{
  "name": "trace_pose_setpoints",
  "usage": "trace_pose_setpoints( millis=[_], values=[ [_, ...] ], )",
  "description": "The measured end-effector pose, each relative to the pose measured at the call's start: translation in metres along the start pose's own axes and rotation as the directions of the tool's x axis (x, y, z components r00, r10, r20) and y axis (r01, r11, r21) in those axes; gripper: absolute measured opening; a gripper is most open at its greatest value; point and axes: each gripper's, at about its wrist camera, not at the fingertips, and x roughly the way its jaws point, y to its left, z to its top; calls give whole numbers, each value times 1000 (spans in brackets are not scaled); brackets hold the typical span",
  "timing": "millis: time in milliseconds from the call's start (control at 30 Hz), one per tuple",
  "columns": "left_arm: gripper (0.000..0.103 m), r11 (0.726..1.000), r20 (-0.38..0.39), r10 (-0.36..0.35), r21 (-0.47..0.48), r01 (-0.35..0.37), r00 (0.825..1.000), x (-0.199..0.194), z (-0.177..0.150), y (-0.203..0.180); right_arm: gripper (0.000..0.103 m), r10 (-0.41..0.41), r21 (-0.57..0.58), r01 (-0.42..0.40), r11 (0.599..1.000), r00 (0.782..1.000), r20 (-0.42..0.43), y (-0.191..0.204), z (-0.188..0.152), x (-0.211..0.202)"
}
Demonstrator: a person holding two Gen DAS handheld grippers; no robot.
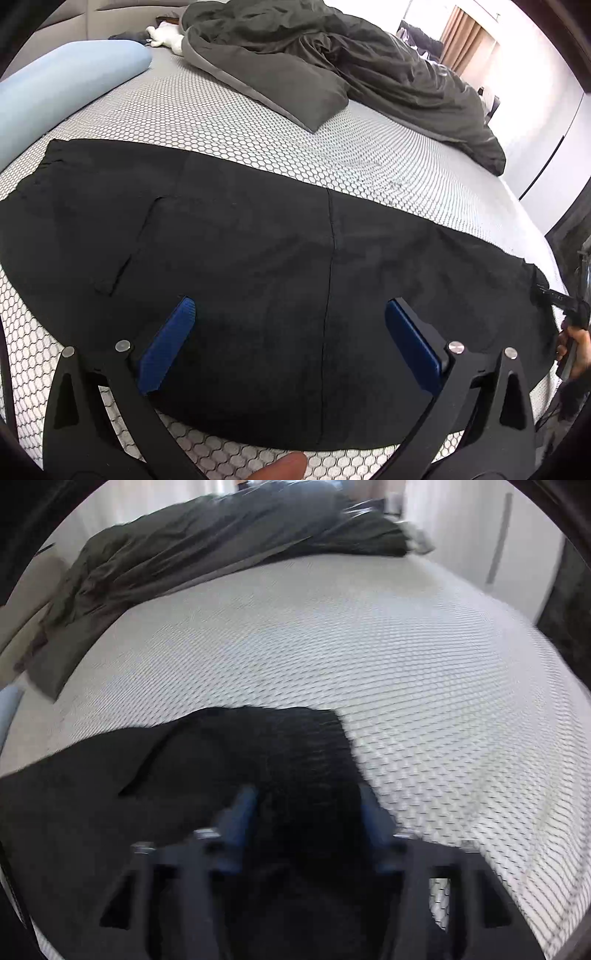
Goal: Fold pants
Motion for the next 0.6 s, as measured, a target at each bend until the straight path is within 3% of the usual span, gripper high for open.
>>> trace_pose_setpoints(
  millis=[100, 167, 300, 367, 433, 500, 600],
  values=[
    [102, 1000, -12, -11, -12, 11, 1000, 6, 0, -3, 35, -35, -7, 36, 999, 994, 100, 0, 4, -18],
    [102, 1000, -15, -10, -12, 9, 1000, 8, 0, -5, 37, -52, 92, 37, 995, 986, 156, -15, 5, -34],
    [102, 1000, -13, 1, -11, -1, 1000, 9, 1, -3, 62, -121, 151, 105, 983, 987, 107, -18, 12, -13],
    [102, 1000, -6, -3, -24, 2, 1000, 6, 1, 0, 69, -93, 178, 73, 981, 990, 108, -28, 4, -25],
    [102, 1000, 2, -1, -31, 1, 1000, 2, 4, 4, 83, -57, 214, 21, 977, 985, 164, -34, -18, -42],
    [102, 999, 10, -2, -37, 2, 1000, -1, 5, 9, 89, -31, 262, -32, 964, 972, 232, -39, -38, -70],
    [102, 998, 14, -2, -55, 3, 1000, -6, 8, 17, 89, 6, 323, -99, 941, 961, 277, -52, -74, -104]
  ],
)
